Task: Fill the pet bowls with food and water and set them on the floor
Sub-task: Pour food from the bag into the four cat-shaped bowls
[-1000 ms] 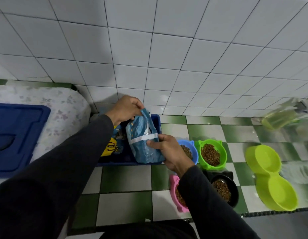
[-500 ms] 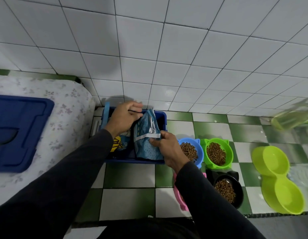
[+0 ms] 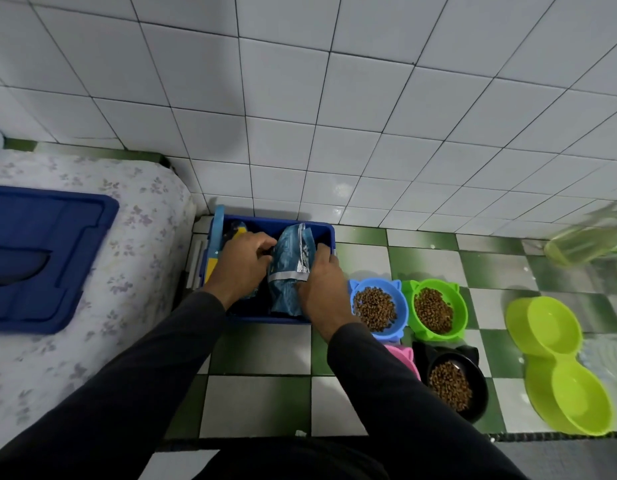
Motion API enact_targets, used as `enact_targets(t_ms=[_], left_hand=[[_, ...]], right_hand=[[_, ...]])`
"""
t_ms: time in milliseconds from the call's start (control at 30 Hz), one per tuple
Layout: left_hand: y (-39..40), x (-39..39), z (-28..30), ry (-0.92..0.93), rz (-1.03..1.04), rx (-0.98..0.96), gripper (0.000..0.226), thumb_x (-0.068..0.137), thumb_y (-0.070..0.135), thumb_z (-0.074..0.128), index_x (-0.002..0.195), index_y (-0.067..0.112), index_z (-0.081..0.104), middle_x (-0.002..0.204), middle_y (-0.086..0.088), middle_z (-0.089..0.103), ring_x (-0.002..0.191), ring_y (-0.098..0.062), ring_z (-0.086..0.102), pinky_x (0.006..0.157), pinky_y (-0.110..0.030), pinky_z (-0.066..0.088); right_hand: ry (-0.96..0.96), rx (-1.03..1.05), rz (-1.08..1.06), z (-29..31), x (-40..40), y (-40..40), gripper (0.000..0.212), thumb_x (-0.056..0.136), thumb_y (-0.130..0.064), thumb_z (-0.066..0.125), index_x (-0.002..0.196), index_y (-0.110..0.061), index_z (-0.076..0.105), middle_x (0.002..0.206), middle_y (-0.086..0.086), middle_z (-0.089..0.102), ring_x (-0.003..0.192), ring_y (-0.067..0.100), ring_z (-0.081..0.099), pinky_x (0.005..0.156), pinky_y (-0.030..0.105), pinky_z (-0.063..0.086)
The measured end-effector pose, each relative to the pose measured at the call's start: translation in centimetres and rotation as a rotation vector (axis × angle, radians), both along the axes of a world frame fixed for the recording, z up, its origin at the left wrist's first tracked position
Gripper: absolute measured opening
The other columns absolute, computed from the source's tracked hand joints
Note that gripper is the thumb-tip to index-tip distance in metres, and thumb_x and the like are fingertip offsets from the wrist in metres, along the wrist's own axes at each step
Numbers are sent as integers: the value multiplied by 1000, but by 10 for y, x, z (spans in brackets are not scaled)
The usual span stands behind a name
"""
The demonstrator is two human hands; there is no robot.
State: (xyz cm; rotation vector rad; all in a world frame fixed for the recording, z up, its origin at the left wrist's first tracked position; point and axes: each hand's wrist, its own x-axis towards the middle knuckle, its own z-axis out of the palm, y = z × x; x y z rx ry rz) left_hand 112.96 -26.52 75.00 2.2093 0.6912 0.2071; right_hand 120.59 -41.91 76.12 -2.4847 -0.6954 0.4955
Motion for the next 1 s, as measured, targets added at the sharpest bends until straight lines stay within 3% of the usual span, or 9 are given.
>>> enact_targets(t_ms=[67, 133, 300, 533, 767, 900, 1000], left_hand=[[-2, -5, 0, 4, -20, 69, 31, 94, 2, 67, 125, 7, 70, 116, -10, 71, 106, -24, 64, 91, -33, 50], [-4, -10, 1, 20, -38, 124, 33, 96, 8, 66, 129, 8, 68, 117, -12, 68, 106, -27, 62, 91, -36, 50], [-12, -21, 7, 49, -123, 260, 39, 97, 19, 66, 135, 9, 62, 129, -11, 60, 119, -28, 56, 103, -46, 48], [-21, -37, 20, 185, -130, 459, 56, 99, 40, 62, 147, 13, 52, 147, -12, 50, 141, -32, 41, 117, -50, 37], [-39, -54, 35, 258, -71, 442, 66, 103, 52, 49, 159, 20, 36, 169, -10, 24, 158, -31, 12, 127, -53, 16], [-43, -68, 44, 306, -8, 437, 69, 102, 58, 46, 160, 24, 31, 170, -6, 22, 159, -29, 8, 128, -54, 11], [-42, -87, 53, 313, 46, 431, 73, 99, 65, 42, 159, 23, 36, 167, -9, 29, 158, -31, 14, 126, -53, 16]], right_hand=[[-120, -81, 86, 3, -2, -2, 86, 88, -15, 72, 155, -2, 20, 142, 18, 43, 125, 32, 46, 105, 40, 44], [-208, -133, 150, 7, 0, -5, 87, 91, -23, 67, 158, -2, 15, 145, 18, 39, 127, 32, 41, 108, 42, 41], [-152, -109, 241, 19, 9, -10, 82, 94, -35, 60, 160, -11, 17, 155, 14, 35, 136, 33, 37, 109, 49, 40], [-216, -149, 380, 29, 22, -28, 76, 94, -57, 57, 153, -17, 31, 156, 12, 37, 141, 31, 36, 116, 45, 33], [-283, -232, 528, 42, 22, -38, 84, 96, -61, 51, 159, -17, 17, 166, 17, 20, 152, 35, 19, 124, 50, 21], [-319, -254, 593, 50, 20, -34, 88, 95, -66, 47, 160, -17, 14, 167, 17, 16, 154, 36, 15, 125, 52, 18], [-331, -260, 650, 56, 17, -26, 89, 95, -68, 45, 161, -17, 13, 168, 17, 11, 154, 36, 12, 125, 53, 15]])
